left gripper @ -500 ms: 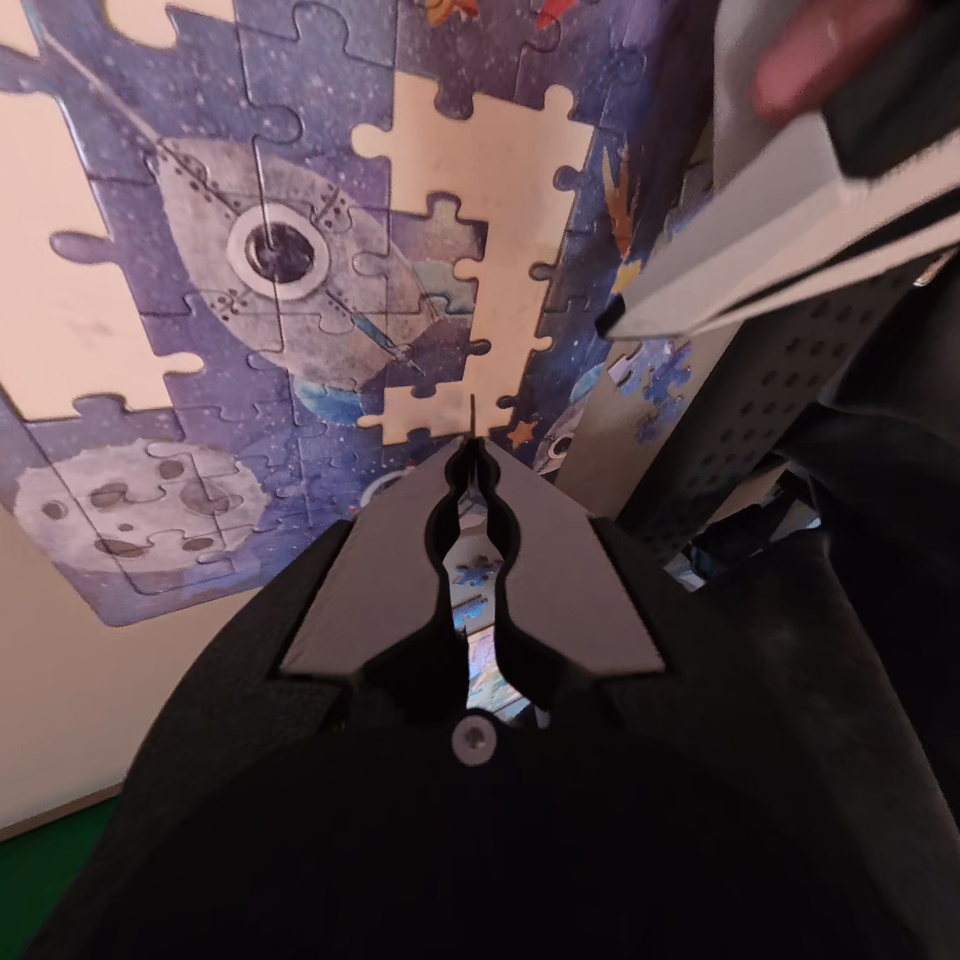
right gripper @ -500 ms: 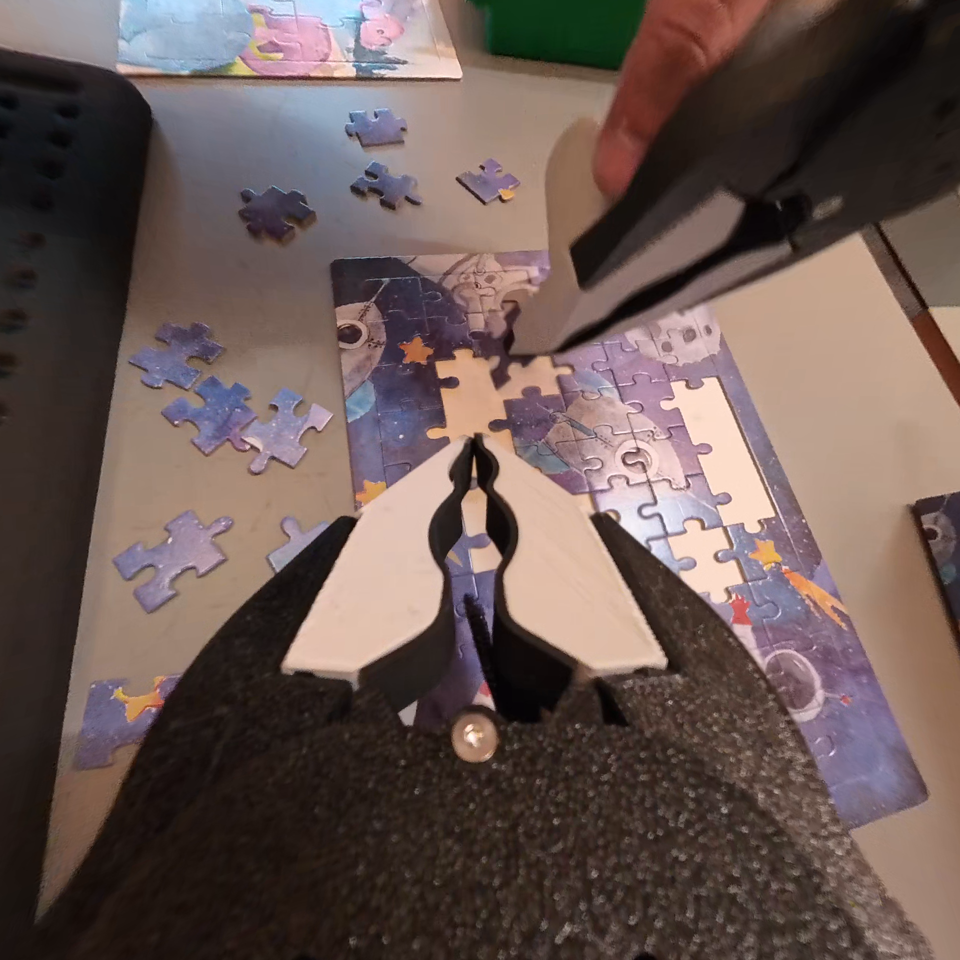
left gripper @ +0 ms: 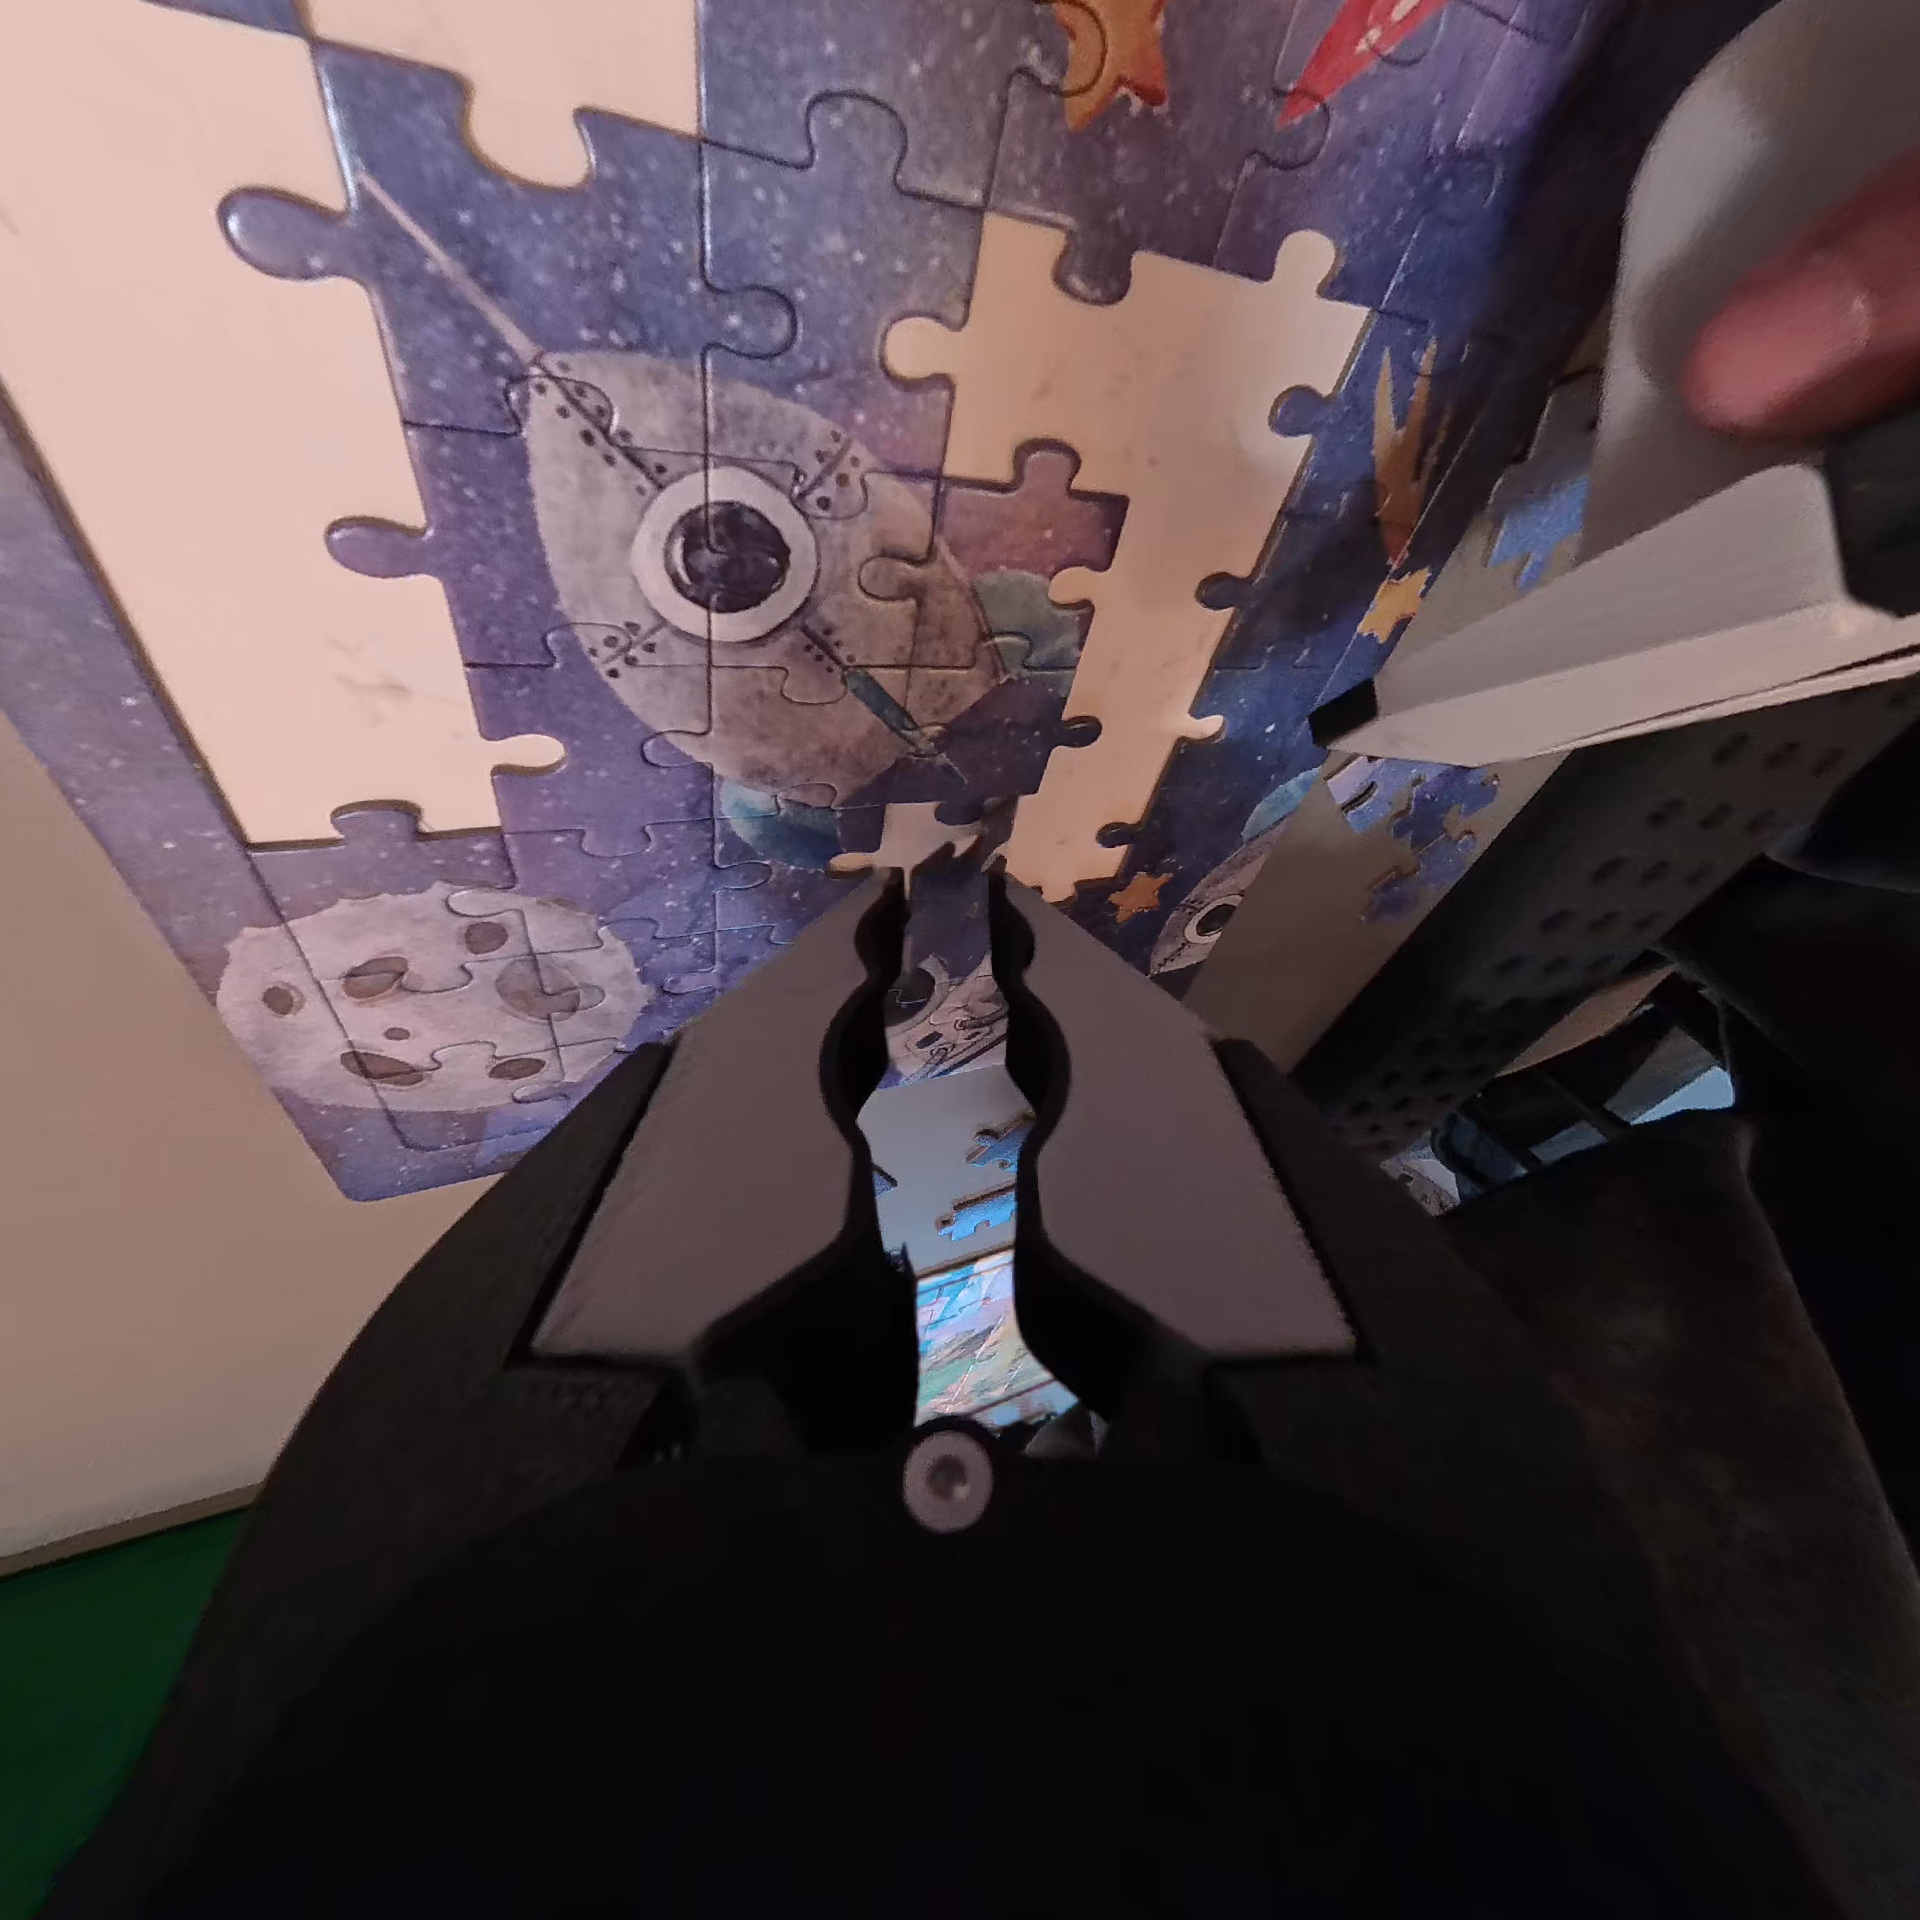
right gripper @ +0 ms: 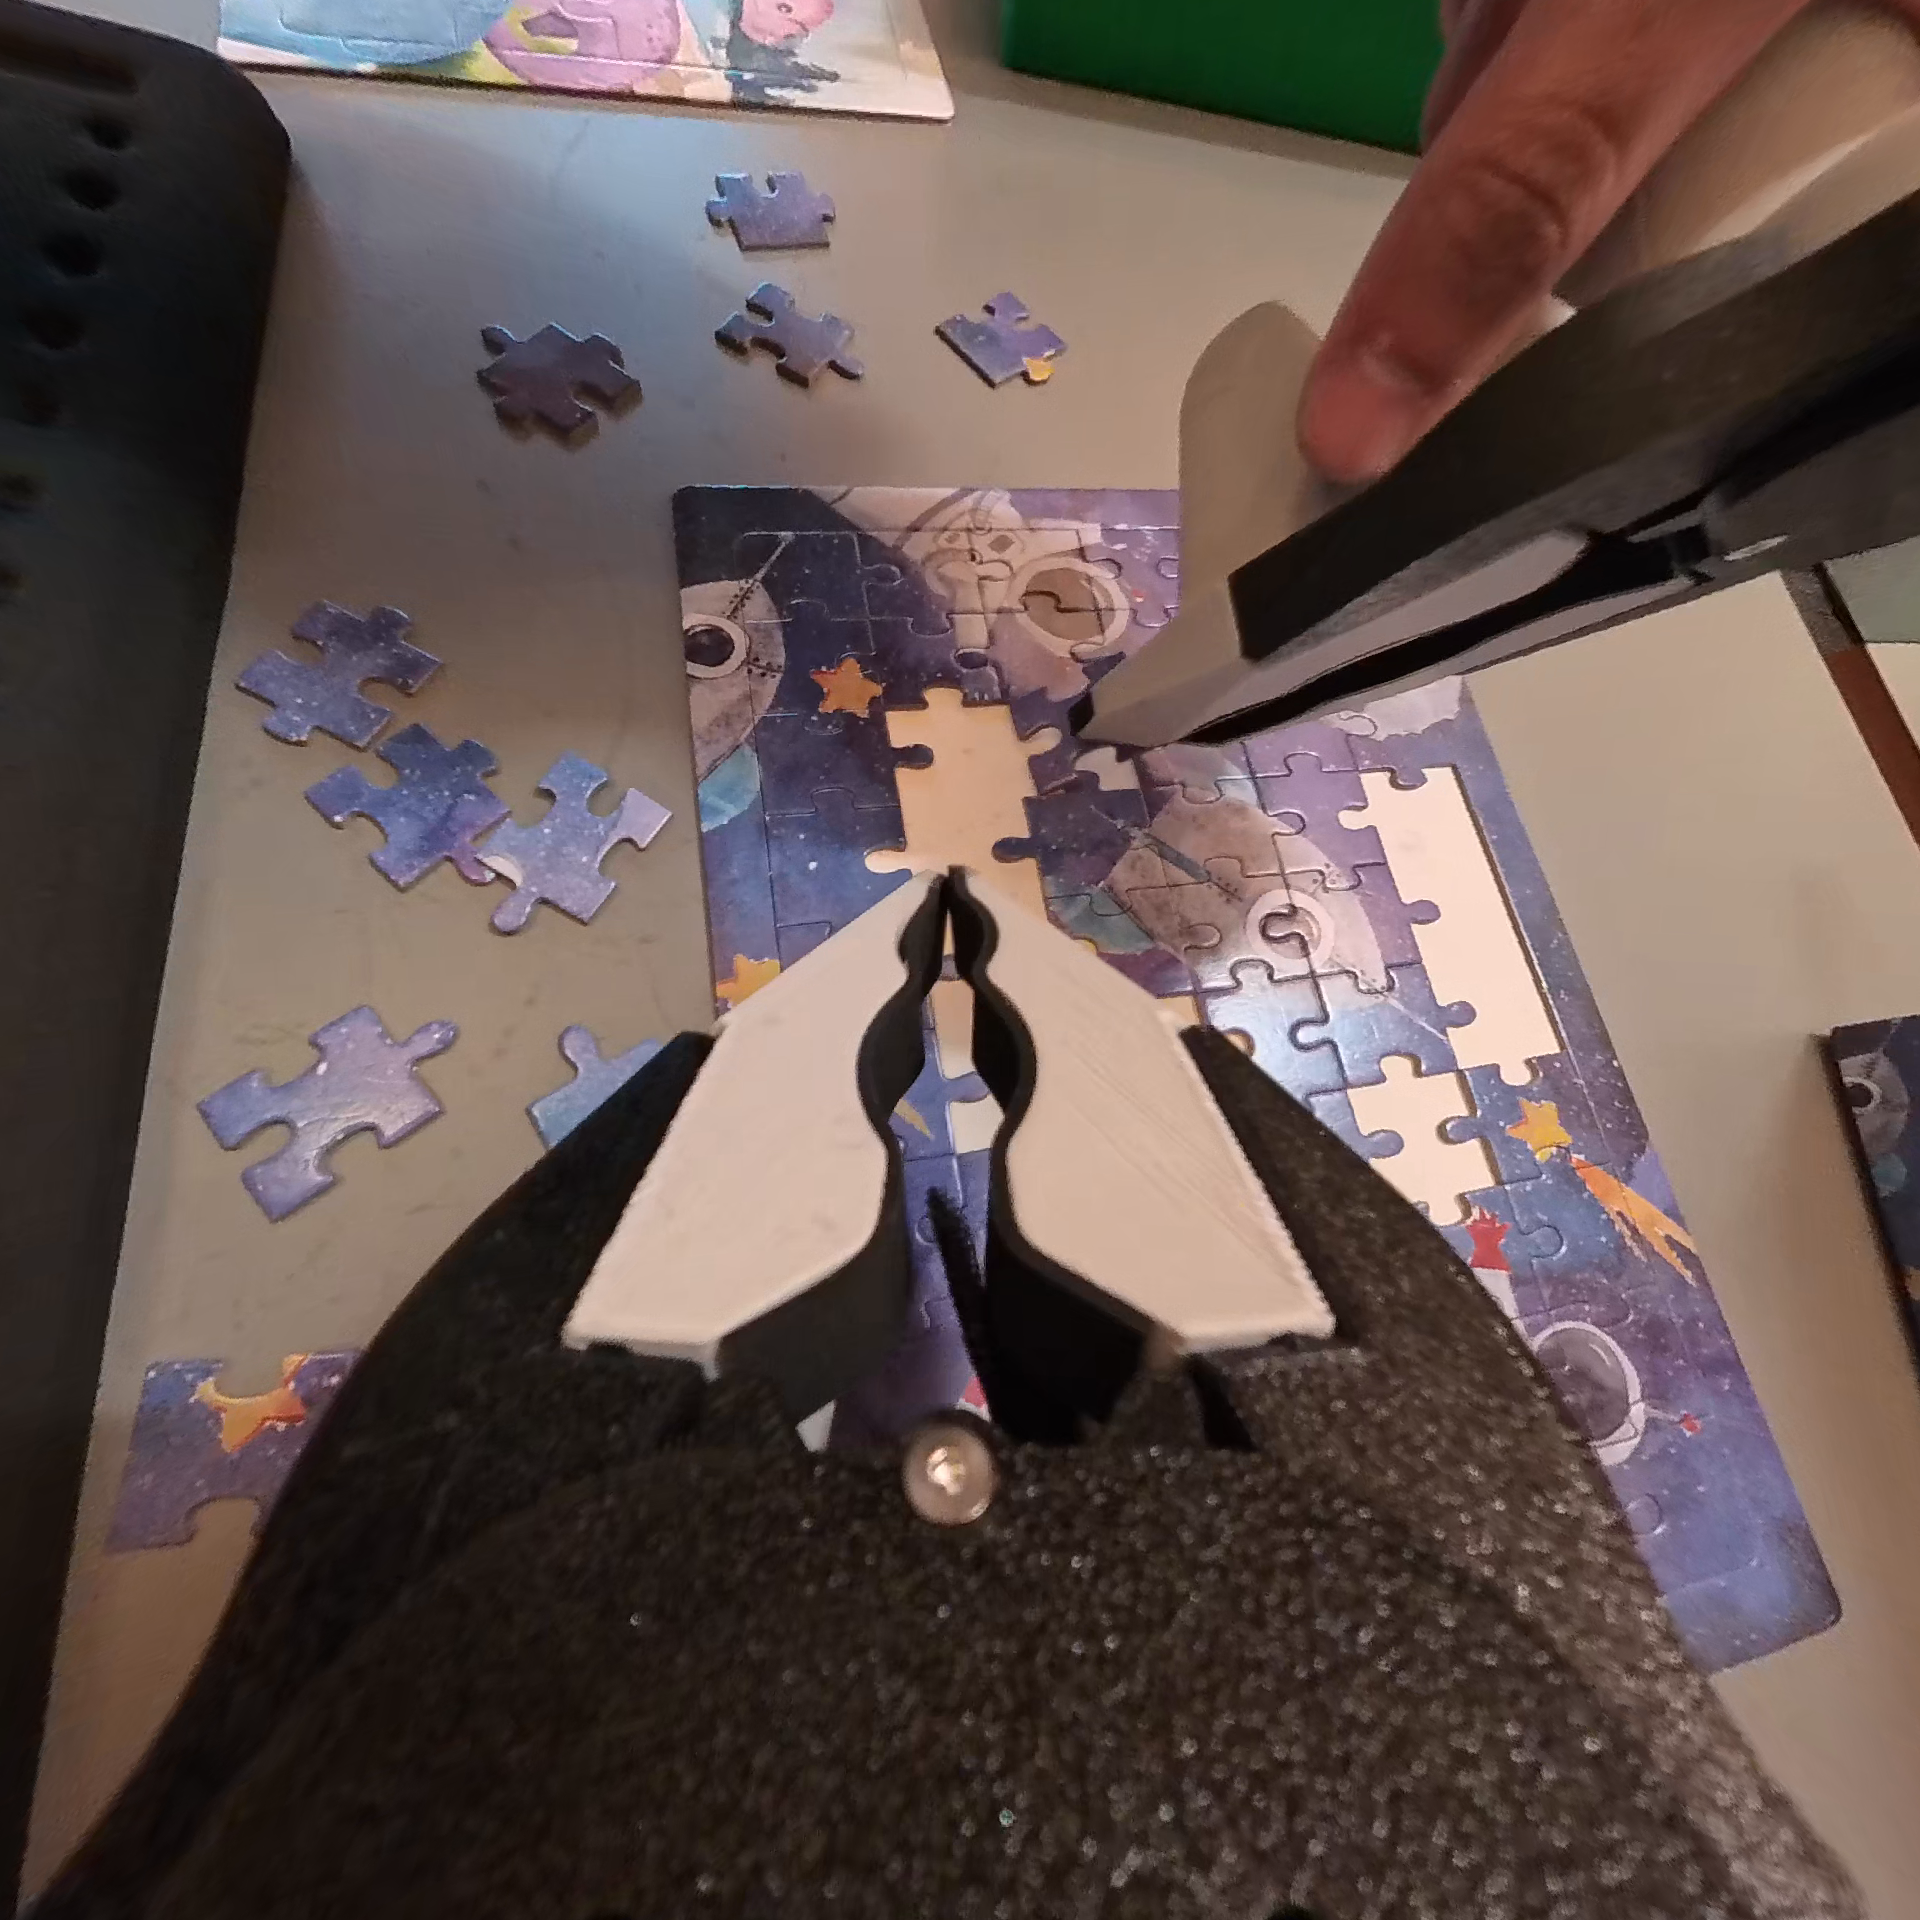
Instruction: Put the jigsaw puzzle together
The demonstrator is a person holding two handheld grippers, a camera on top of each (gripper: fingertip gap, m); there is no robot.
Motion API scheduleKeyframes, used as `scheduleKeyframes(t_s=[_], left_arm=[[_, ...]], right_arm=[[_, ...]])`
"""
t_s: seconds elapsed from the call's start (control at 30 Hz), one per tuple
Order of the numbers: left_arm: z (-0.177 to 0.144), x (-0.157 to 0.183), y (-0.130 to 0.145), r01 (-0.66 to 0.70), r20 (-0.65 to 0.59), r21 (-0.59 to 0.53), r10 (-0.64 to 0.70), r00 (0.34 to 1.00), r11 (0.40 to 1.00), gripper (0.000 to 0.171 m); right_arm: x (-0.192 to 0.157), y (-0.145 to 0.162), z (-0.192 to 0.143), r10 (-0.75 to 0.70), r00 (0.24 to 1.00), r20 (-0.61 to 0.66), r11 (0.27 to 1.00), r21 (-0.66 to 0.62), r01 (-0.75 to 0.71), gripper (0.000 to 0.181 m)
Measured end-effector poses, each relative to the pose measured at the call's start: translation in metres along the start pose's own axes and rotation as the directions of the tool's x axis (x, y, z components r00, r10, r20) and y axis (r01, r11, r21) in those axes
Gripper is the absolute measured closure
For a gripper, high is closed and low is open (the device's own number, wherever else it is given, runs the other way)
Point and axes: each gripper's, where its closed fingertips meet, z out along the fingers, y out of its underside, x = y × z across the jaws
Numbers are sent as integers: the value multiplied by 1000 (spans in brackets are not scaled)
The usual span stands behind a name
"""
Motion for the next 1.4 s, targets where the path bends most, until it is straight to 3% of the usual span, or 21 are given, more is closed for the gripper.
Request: scheduleKeyframes(t_s=[0.43, 0.7, 0.8, 0.87, 0.97, 1.03, 1.17, 1.4], left_arm=[[1, 5, -4, 0, 17, 86, -1, 1000, 996, 149], [-30, -5, -6, 30, 49, 274, -46, 998, 961, 143], [-48, -29, 6, 123, 118, 449, -196, 973, 885, 147], [-53, -51, 23, 219, 164, 579, -376, 912, 785, 150], [-43, -56, 36, 322, 53, 760, -547, 835, 564, 156], [-29, -41, 32, 349, -52, 813, -539, 841, 466, 164], [-9, -25, 29, 325, -61, 846, -528, 847, 423, 171], [2, -24, 15, 339, -84, 834, -507, 858, 435, 171]], right_arm=[[21, -4, 3, 14, 991, -131, 1000, 9, -13, 181], [26, -5, 11, 52, 987, -151, 999, 2, -52, 181], [35, -9, 21, 84, 982, -168, 996, -17, -88, 181], [43, -11, 29, 117, 977, -176, 992, -34, -125, 181], [48, -14, 43, 172, 974, -150, 982, -52, -182, 181], [44, -17, 50, 187, 975, -121, 979, -63, -196, 181], [41, -12, 59, 111, 980, -164, 983, -128, -132, 181], [39, -8, 64, 141, 979, -151, 978, -131, -161, 181]])
